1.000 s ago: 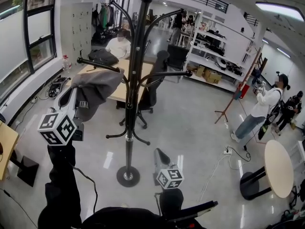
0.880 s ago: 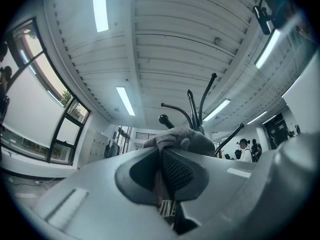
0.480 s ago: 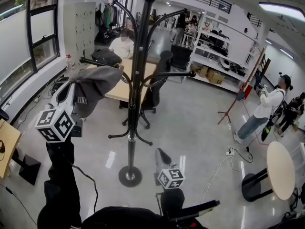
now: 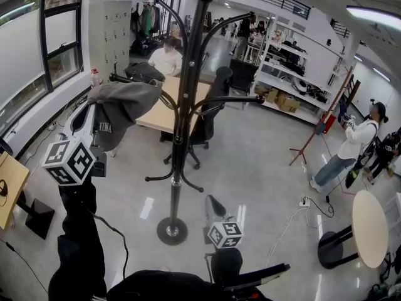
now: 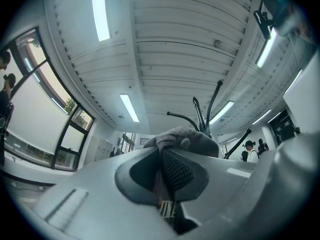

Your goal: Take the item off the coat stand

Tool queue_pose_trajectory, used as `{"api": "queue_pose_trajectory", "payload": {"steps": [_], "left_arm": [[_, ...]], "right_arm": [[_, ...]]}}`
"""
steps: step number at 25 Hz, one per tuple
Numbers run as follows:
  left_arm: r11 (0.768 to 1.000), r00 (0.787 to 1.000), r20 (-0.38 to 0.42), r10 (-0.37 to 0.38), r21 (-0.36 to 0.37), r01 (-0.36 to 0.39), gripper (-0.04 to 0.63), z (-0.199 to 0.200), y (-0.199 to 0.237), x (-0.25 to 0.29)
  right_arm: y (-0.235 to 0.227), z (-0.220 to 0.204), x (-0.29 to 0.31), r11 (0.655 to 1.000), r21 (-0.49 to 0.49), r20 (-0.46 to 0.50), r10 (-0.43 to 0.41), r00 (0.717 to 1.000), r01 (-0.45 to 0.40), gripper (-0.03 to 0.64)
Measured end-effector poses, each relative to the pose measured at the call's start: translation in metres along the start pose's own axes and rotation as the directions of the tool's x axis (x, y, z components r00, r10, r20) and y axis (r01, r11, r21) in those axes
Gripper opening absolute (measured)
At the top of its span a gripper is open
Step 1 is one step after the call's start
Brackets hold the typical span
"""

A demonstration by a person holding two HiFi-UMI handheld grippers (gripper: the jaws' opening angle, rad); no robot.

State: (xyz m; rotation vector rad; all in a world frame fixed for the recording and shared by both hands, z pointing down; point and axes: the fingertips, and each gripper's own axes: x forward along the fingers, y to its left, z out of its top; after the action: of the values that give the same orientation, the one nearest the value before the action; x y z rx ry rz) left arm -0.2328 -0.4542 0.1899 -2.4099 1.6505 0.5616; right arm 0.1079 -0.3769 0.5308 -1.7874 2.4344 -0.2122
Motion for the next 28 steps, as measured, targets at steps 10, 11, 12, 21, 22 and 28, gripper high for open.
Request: {"api": "queue_pose_trajectory", "payload": {"steps": [10,11,12,21,22,28], "left_arm": [[1.000,1.000,0.016,0.023,0.015,-0.024,0.017,0.013,0.010,-0.002],[1.000,0.999,0.019,0.026,0.016,-0.027,0.017,0.015,0.011,-0.003],[0.999,0.999,0.022,0.029,0.018,-0.030,0.017,0.017,0.012,-0.004],[0.998,0.998,0.036,0.046,0.031,-0.047,0.017,0.029,0.022,-0.013],[0.998,0.998,0.038,0.047,0.033,-0.049,0.017,0.031,0.023,-0.014],[0.997,0.997,0.049,0.063,0.048,-0.065,0.017,0.039,0.029,-0.019]], "right_arm": [[0.003,0.000,0.006,1.000,0.005,0.001,0.011,1.000,-0.011,0.002],[0.004,0.001,0.006,1.000,0.005,0.002,0.013,1.000,-0.014,0.002],[0.006,0.000,0.006,1.000,0.005,0.002,0.016,1.000,-0.016,0.002],[0.013,-0.001,0.007,1.000,0.008,0.005,0.023,1.000,-0.023,0.002],[0.013,-0.001,0.008,1.000,0.008,0.005,0.024,1.000,-0.024,0.002],[0.018,-0.003,0.010,0.999,0.011,0.004,0.032,0.999,-0.032,0.002]]}}
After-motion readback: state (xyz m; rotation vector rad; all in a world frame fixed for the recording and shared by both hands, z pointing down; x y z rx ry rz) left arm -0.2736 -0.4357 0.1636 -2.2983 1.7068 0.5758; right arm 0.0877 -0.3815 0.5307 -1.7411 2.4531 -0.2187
